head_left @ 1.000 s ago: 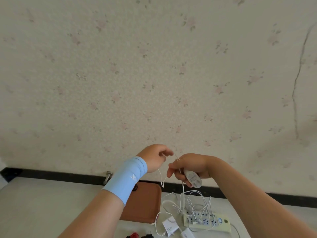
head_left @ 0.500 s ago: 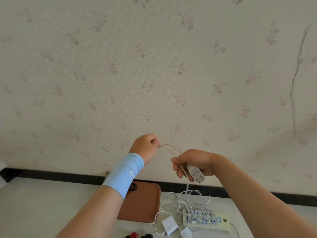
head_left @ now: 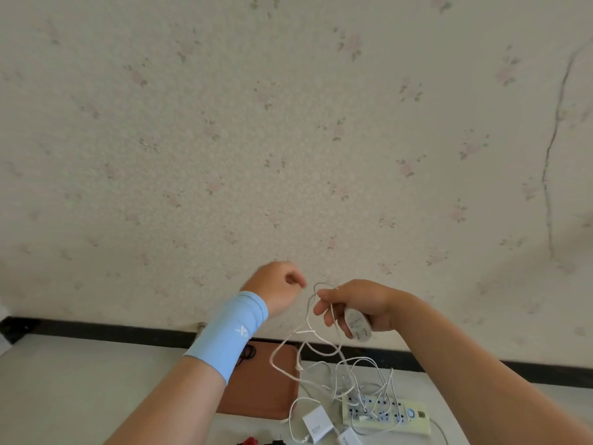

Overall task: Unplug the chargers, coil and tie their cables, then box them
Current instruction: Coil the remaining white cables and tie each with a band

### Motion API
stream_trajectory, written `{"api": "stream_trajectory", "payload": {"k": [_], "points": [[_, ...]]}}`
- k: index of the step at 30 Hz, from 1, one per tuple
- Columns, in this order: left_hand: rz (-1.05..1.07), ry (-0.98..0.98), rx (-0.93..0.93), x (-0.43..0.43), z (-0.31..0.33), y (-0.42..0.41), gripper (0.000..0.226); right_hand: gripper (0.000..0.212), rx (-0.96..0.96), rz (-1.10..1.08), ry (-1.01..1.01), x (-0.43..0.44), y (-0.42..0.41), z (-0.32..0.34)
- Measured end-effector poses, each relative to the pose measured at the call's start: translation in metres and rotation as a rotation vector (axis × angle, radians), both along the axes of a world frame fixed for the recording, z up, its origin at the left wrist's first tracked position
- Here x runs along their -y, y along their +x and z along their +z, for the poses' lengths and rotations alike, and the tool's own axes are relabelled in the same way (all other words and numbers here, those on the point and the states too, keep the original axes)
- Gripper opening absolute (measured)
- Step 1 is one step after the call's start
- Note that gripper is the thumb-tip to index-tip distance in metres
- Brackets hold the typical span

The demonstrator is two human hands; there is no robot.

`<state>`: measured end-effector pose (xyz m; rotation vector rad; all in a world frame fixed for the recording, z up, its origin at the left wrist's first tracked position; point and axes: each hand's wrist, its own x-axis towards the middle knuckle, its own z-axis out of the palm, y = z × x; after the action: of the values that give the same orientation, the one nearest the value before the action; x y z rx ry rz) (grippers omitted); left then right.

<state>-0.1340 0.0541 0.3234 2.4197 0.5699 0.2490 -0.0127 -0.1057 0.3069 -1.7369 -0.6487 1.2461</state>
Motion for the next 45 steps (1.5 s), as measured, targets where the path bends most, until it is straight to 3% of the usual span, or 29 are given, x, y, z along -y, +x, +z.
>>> {"api": "stream_trajectory", "payload": {"k": [4, 7, 9, 12, 15, 18, 23, 27, 30, 32, 34, 35, 36, 38, 41, 45], "points": [[-0.28, -0.252, -0.281, 0.03, 0.003, 0.001, 0.019, 0.032, -0.166, -0.161, 0.067, -0.005, 0.001, 0.0], [-0.363, -0.317, -0.342, 0.032, -0.002, 0.002, 0.031, 0.029, -0.296, -0.321, 0.144, -0.003, 0.006, 0.002], [-0.399, -0.317, -0.323, 0.032, -0.004, 0.003, 0.026, 0.029, -0.308, -0.376, 0.18, 0.0, 0.01, 0.002], [-0.278, -0.53, -0.109, 0.03, -0.003, 0.005, 0.029, 0.038, -0.203, -0.343, 0.147, 0.004, 0.015, 0.0], [0.029, -1.002, 0.226, 0.023, 0.003, 0.012, 0.028, 0.05, -0.118, -0.143, 0.076, 0.006, 0.012, 0.001], [0.197, -1.423, 0.424, 0.011, 0.008, 0.016, 0.029, 0.043, -0.053, 0.117, -0.009, 0.007, 0.004, 0.003], [0.367, -1.578, 0.629, -0.006, 0.007, 0.016, 0.033, 0.031, 0.05, 0.24, -0.08, 0.007, -0.002, 0.005], [0.547, -1.46, 0.798, -0.024, 0.006, 0.012, 0.027, 0.028, 0.17, 0.262, -0.183, 0.007, -0.002, 0.003], [0.595, -1.246, 0.624, -0.024, 0.001, 0.007, 0.017, 0.031, 0.156, 0.246, -0.193, 0.007, 0.0, 0.001], [0.534, -0.867, 0.291, -0.022, -0.003, 0.004, 0.028, 0.033, 0.17, 0.231, -0.183, 0.004, -0.002, 0.001], [0.399, -0.264, -0.111, -0.021, -0.01, 0.0, 0.037, 0.036, 0.195, 0.197, -0.177, 0.002, -0.004, 0.003], [0.338, 0.009, -0.249, -0.018, -0.012, -0.002, 0.037, 0.037, 0.203, 0.181, -0.17, 0.0, -0.005, 0.003], [0.265, 0.164, -0.275, -0.013, -0.014, -0.002, 0.031, 0.037, 0.206, 0.168, -0.16, -0.001, -0.005, 0.004], [0.053, 0.194, -0.115, 0.0, -0.015, -0.001, 0.019, 0.036, 0.19, 0.15, -0.132, -0.004, -0.006, 0.005], [-0.263, 0.207, 0.042, 0.011, -0.011, 0.001, 0.042, 0.036, 0.127, 0.138, -0.079, -0.006, -0.009, 0.008], [-0.275, 0.187, 0.045, 0.006, -0.004, -0.001, 0.024, 0.033, 0.051, 0.132, -0.018, -0.004, -0.008, 0.011]]}}
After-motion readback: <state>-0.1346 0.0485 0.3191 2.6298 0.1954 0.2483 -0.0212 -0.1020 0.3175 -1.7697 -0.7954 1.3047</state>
